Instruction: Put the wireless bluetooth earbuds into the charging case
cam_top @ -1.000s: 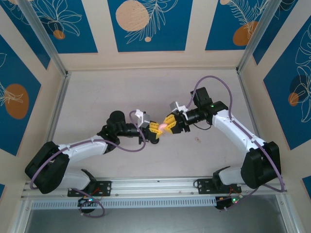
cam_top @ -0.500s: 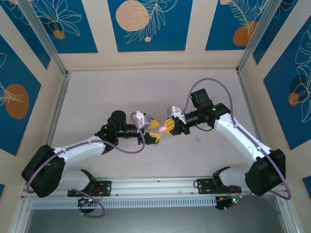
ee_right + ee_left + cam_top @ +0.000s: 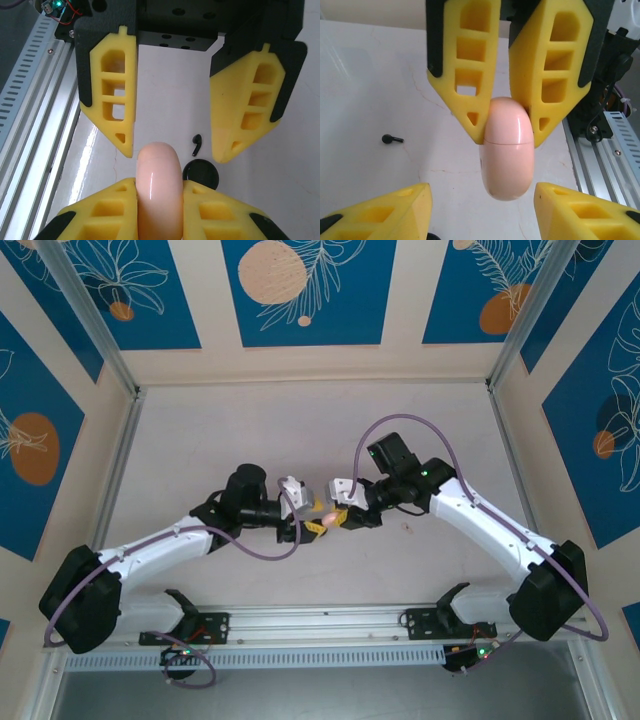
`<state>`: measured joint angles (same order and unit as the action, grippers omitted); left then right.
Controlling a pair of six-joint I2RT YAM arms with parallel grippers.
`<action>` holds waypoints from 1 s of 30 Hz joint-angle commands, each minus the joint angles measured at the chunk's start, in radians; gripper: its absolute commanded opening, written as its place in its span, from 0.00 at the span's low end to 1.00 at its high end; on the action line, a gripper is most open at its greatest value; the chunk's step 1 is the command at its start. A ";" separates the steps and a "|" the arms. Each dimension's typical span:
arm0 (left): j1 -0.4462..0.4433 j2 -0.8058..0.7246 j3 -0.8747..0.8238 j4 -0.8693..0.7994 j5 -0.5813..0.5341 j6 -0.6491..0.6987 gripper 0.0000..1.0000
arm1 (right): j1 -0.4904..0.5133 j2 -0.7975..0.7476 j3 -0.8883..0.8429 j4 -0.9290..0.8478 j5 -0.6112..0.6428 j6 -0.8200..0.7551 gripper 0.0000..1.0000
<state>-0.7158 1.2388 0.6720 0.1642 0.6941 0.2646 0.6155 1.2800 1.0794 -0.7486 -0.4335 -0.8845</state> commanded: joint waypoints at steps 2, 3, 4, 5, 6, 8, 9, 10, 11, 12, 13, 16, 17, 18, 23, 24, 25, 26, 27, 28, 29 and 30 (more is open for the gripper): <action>-0.013 -0.002 0.038 -0.026 0.018 0.027 0.55 | 0.007 0.014 0.030 0.010 -0.050 -0.005 0.16; -0.014 0.000 0.040 -0.025 0.017 0.027 0.54 | 0.009 0.017 0.030 0.014 -0.056 -0.004 0.16; -0.015 0.002 0.042 -0.022 0.018 0.024 0.53 | 0.009 0.019 0.030 0.016 -0.061 -0.002 0.16; -0.017 0.003 0.042 -0.018 0.019 0.022 0.53 | 0.010 0.022 0.030 0.018 -0.065 0.000 0.16; -0.017 0.004 0.041 -0.012 0.022 0.018 0.52 | 0.010 0.025 0.030 0.020 -0.070 0.002 0.16; -0.019 0.008 0.044 -0.002 0.026 0.012 0.52 | 0.012 0.031 0.030 0.022 -0.076 0.006 0.16; -0.020 0.010 0.043 0.001 0.028 0.010 0.51 | 0.012 0.033 0.030 0.024 -0.079 0.008 0.16; -0.021 0.013 0.043 0.002 0.031 0.008 0.50 | 0.012 0.034 0.029 0.028 -0.082 0.011 0.16; -0.022 0.016 0.045 0.002 0.033 0.007 0.49 | 0.012 0.033 0.028 0.032 -0.086 0.013 0.16; -0.022 0.018 0.045 0.001 0.033 0.007 0.48 | 0.013 0.034 0.027 0.034 -0.089 0.015 0.16; -0.023 0.021 0.047 0.001 0.035 0.007 0.46 | 0.013 0.032 0.024 0.038 -0.093 0.016 0.16; -0.024 0.025 0.049 0.004 0.038 0.007 0.37 | 0.013 0.033 0.025 0.041 -0.102 0.019 0.16; -0.025 0.026 0.047 0.005 0.038 0.006 0.34 | 0.013 0.033 0.024 0.043 -0.106 0.019 0.16; -0.025 0.027 0.049 0.006 0.039 0.005 0.29 | 0.013 0.033 0.022 0.046 -0.107 0.021 0.16; -0.025 0.027 0.048 0.016 0.040 0.003 0.17 | 0.004 0.027 0.009 0.061 -0.114 0.038 0.18; -0.025 0.025 0.043 0.026 0.038 0.000 0.17 | -0.006 0.018 -0.003 0.076 -0.124 0.056 0.21; -0.025 0.023 0.036 0.040 0.036 -0.004 0.16 | -0.024 0.002 -0.021 0.094 -0.145 0.073 0.25; -0.025 0.022 0.029 0.054 0.035 -0.007 0.16 | -0.042 -0.015 -0.040 0.112 -0.168 0.086 0.27; -0.024 0.019 0.022 0.071 0.035 -0.014 0.16 | -0.064 -0.036 -0.066 0.135 -0.200 0.101 0.29; -0.025 0.018 0.019 0.087 0.037 -0.023 0.16 | -0.090 -0.060 -0.092 0.154 -0.236 0.114 0.32; -0.025 0.019 0.014 0.099 0.041 -0.030 0.16 | -0.112 -0.079 -0.113 0.168 -0.268 0.126 0.35; -0.025 0.018 0.011 0.113 0.046 -0.037 0.16 | -0.138 -0.099 -0.138 0.183 -0.305 0.138 0.38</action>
<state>-0.7296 1.2545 0.6857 0.2028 0.7128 0.2497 0.5247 1.2385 0.9855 -0.6197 -0.5957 -0.7944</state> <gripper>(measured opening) 0.175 0.364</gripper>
